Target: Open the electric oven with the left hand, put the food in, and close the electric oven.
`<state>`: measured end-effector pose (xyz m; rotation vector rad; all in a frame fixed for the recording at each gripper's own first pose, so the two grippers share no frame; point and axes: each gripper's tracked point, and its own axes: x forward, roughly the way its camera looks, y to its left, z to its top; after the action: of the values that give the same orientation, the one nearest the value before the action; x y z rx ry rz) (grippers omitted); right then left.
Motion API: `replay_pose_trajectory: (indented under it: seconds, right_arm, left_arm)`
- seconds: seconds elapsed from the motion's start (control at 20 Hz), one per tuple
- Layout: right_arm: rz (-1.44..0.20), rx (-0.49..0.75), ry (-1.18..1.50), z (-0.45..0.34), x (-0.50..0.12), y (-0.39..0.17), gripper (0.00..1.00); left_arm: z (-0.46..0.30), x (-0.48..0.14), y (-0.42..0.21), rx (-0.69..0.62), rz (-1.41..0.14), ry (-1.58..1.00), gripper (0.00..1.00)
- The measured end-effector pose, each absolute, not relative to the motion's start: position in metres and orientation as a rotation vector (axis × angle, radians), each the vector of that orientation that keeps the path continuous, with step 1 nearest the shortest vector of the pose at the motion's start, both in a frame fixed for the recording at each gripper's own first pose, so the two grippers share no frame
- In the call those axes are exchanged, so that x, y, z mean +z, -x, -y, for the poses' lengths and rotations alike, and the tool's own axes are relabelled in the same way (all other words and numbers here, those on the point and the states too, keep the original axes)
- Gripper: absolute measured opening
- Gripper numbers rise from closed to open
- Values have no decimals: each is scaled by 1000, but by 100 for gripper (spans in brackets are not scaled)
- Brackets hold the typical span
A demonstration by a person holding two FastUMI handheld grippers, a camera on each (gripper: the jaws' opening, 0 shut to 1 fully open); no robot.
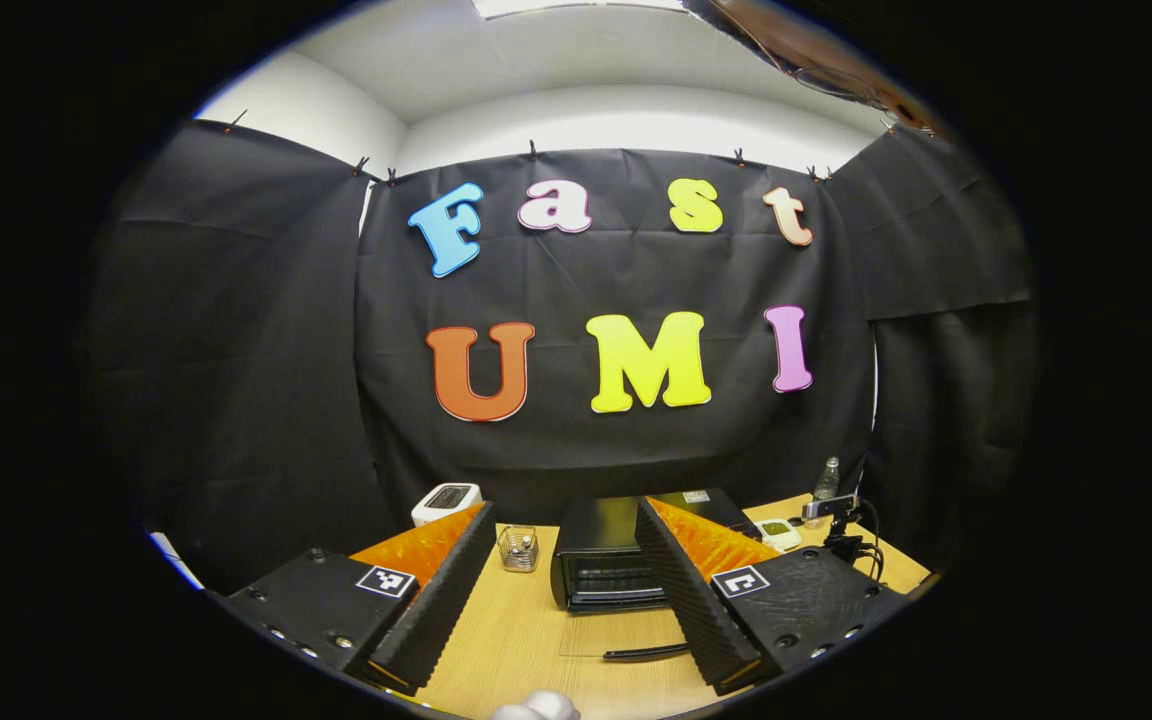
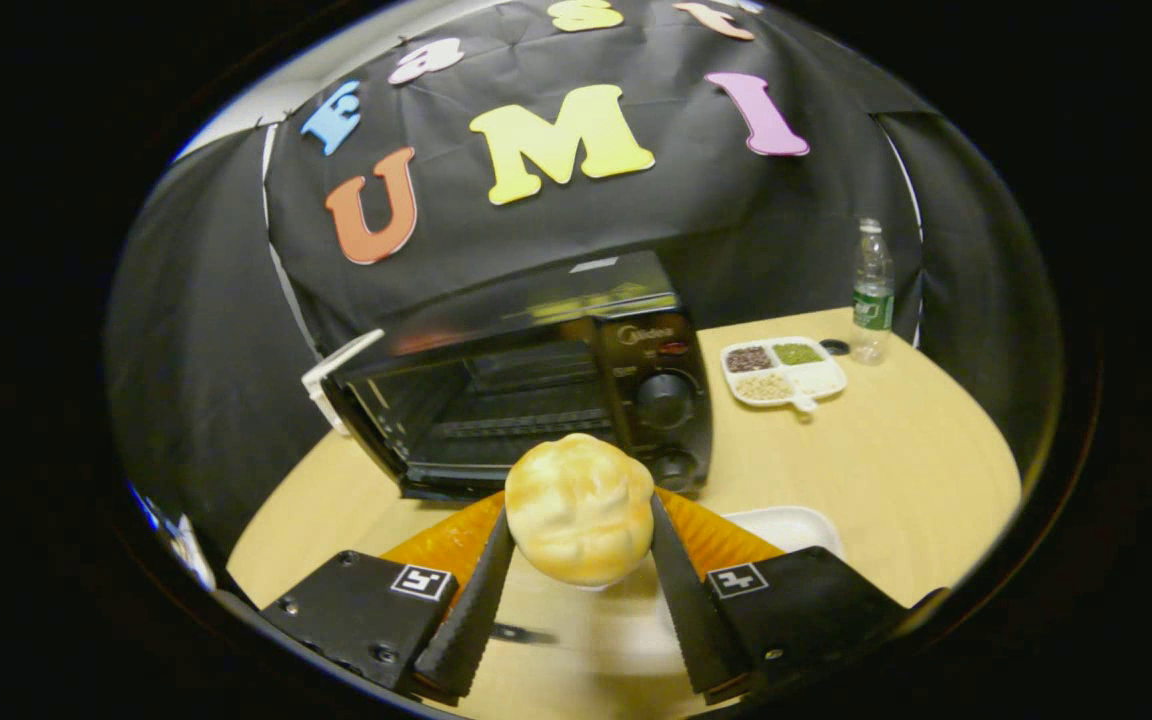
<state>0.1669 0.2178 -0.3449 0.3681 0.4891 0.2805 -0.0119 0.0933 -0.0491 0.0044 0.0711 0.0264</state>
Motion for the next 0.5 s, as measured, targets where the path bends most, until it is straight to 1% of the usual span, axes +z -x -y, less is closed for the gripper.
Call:
replay_pose_trajectory:
  seconds: [0.25, 0.3, 0.35, 0.5]
  right_arm:
    - [-498, 317, -593, -277, -347, -173, 78]
    - [-512, 315, -649, -288, -350, -174, 77]
    - [-526, 307, -694, -297, -355, -177, 78]
    - [-542, 284, -798, -317, -364, -193, 79]
  left_arm:
    - [-103, -59, 12, 21, -97, -22, 92]
    - [-105, -61, 11, 21, -102, -30, 92]
    - [-108, -64, 11, 19, -107, -33, 92]
    - [-115, -67, 8, 19, -117, -36, 92]
